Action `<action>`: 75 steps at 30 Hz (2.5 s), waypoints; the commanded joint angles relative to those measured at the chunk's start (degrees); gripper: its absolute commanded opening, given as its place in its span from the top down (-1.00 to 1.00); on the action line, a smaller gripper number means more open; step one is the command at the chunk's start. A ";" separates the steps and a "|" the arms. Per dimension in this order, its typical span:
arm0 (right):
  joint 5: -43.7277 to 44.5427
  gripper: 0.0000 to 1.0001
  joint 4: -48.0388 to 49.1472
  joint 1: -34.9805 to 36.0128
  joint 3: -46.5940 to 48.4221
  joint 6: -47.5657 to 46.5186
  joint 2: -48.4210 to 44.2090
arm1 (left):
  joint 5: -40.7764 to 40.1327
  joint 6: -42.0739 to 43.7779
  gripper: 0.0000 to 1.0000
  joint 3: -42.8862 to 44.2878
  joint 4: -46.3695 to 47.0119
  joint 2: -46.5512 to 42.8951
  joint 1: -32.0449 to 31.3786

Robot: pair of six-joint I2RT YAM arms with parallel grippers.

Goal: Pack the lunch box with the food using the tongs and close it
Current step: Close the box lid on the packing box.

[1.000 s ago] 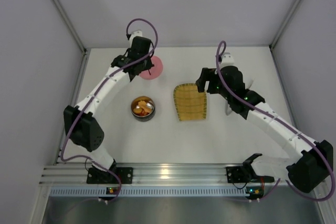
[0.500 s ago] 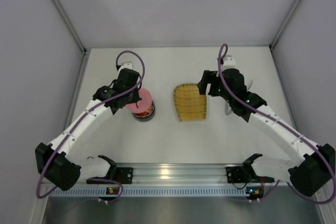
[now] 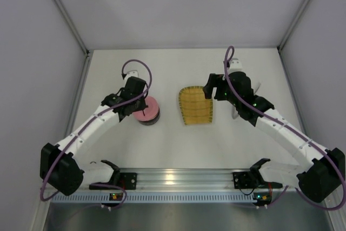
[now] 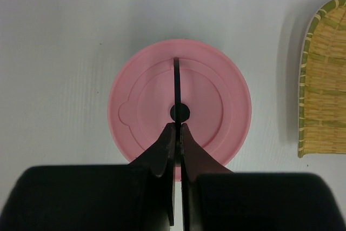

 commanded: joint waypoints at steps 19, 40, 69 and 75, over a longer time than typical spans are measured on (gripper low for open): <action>-0.93 -0.58 1.65 -0.63 -2.05 0.46 -1.23 | -2.13 -1.09 1.00 -3.39 8.16 4.63 -0.28; -5.76 -0.57 4.81 1.29 -1.17 2.57 3.16 | -1.96 1.55 1.00 -1.90 5.18 10.69 -1.24; -10.68 -0.40 10.53 14.75 27.55 6.70 39.99 | -3.28 1.72 0.73 -1.99 2.80 15.09 -1.59; -10.51 -0.39 9.03 15.27 31.17 6.70 45.43 | -3.28 1.72 0.67 -1.64 2.72 15.18 -1.51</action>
